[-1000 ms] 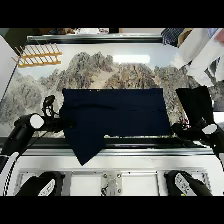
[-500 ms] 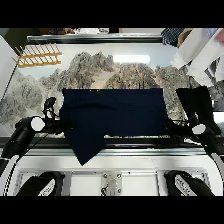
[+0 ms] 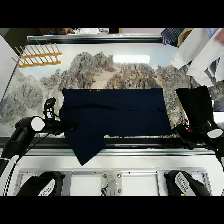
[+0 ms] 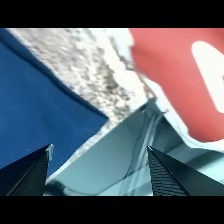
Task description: Fold the clothes and pants, and hang the long-sleeved shirts on hangers.
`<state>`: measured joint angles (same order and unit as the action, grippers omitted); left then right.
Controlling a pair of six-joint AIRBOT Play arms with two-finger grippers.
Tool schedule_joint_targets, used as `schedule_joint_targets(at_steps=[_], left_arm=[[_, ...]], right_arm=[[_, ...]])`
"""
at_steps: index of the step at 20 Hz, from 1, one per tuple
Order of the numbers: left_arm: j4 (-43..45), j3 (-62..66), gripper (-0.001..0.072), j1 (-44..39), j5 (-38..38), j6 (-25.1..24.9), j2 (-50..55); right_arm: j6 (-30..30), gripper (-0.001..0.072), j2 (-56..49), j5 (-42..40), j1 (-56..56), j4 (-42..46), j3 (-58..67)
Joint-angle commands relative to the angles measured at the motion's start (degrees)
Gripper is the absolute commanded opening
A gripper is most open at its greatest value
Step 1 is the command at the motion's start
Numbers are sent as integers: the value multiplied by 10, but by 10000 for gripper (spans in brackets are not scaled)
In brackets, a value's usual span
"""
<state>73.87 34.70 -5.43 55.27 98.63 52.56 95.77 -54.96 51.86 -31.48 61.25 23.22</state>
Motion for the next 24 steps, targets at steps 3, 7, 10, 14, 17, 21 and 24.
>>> schedule_joint_targets(at_steps=[3,7,10,14,17,21,24], left_arm=[[0,0,556,0,0,0,0],[0,0,555,0,1,0,0],[2,-1,556,21,33,23,-1],[-2,-83,556,110,59,56,-30],[-48,-153,556,174,42,67,-62],[-96,-201,556,157,-7,68,-64],[-114,-201,556,90,-40,70,-21]], right_arm=[[-45,652,-57,-97,62,-110,-14],[-45,542,-100,-170,147,-146,-14],[-46,19,-100,-169,155,-145,-14],[-46,19,-93,-159,155,-146,-14],[-59,18,-93,-158,155,-146,-14],[-60,19,-93,-155,155,-146,-14],[-60,19,-93,-154,155,-146,-14]])
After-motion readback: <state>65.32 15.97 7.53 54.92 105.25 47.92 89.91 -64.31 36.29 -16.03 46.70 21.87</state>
